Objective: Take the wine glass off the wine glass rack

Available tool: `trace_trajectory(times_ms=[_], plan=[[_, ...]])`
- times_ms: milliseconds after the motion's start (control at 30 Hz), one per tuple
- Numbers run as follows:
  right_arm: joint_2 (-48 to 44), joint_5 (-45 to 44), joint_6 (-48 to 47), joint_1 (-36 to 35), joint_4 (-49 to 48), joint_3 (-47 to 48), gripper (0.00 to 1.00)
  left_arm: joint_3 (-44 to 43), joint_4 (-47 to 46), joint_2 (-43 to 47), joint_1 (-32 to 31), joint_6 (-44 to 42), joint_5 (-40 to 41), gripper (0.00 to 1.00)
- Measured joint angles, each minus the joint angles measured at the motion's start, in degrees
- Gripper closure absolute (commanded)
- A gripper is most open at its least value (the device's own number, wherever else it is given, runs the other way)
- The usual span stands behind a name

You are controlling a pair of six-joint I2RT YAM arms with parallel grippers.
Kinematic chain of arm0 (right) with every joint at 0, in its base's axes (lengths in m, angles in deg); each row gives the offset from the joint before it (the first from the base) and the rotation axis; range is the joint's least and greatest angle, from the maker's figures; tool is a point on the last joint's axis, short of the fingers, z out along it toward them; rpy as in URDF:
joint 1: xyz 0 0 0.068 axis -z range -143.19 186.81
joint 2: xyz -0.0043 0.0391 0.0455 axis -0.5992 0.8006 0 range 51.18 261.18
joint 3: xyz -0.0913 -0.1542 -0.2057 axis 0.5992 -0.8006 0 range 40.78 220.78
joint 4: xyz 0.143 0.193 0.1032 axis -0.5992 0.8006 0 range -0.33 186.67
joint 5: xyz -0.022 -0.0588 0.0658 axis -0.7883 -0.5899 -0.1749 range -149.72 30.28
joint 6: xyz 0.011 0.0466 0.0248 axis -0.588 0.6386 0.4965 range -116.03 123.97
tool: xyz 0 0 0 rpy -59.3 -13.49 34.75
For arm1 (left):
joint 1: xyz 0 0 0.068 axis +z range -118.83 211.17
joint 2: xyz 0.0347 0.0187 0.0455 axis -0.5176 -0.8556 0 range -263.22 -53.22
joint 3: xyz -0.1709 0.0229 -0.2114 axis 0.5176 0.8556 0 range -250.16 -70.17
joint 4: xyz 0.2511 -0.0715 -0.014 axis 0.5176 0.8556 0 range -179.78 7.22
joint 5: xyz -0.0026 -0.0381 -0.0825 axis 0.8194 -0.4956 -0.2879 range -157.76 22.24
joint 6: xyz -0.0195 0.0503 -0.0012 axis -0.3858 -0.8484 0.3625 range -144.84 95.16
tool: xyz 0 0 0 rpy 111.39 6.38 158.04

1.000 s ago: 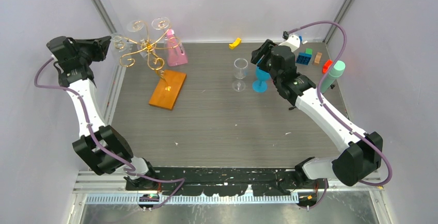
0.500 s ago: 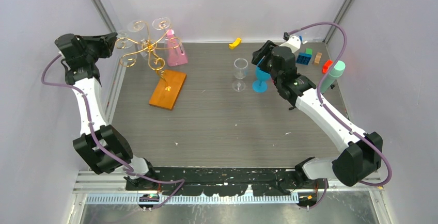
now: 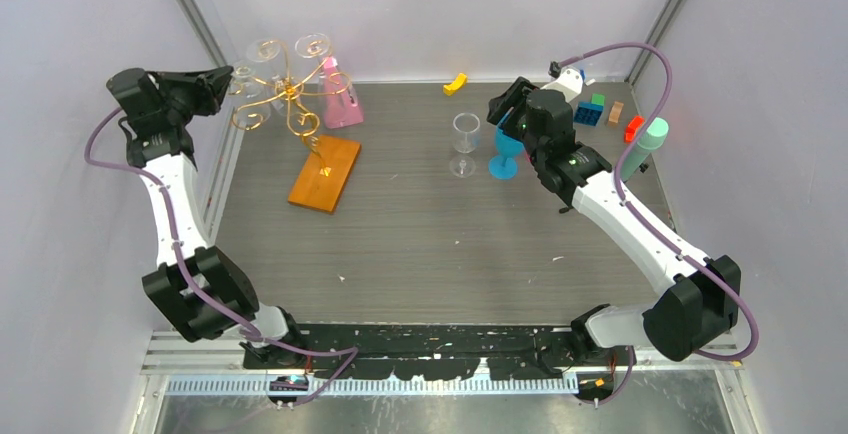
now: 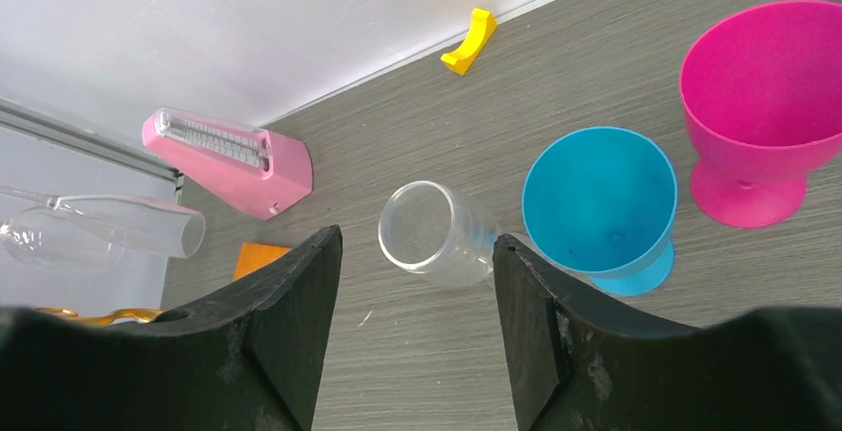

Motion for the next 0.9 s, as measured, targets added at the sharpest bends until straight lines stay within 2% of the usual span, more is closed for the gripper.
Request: trace_trajectory(times_ms=[400,900], plan=[[0.0,0.4,0.6,0.0,-0.2,-0.2,0.37,1.3,3.0,3.0,0.0,-0.7,-2.1,1.0],[0.0,0.4,0.5,0.0,-0.2,-0.2,0.37,2.2,13.1,9.1,0.2,-10.2,1.4,1.0]])
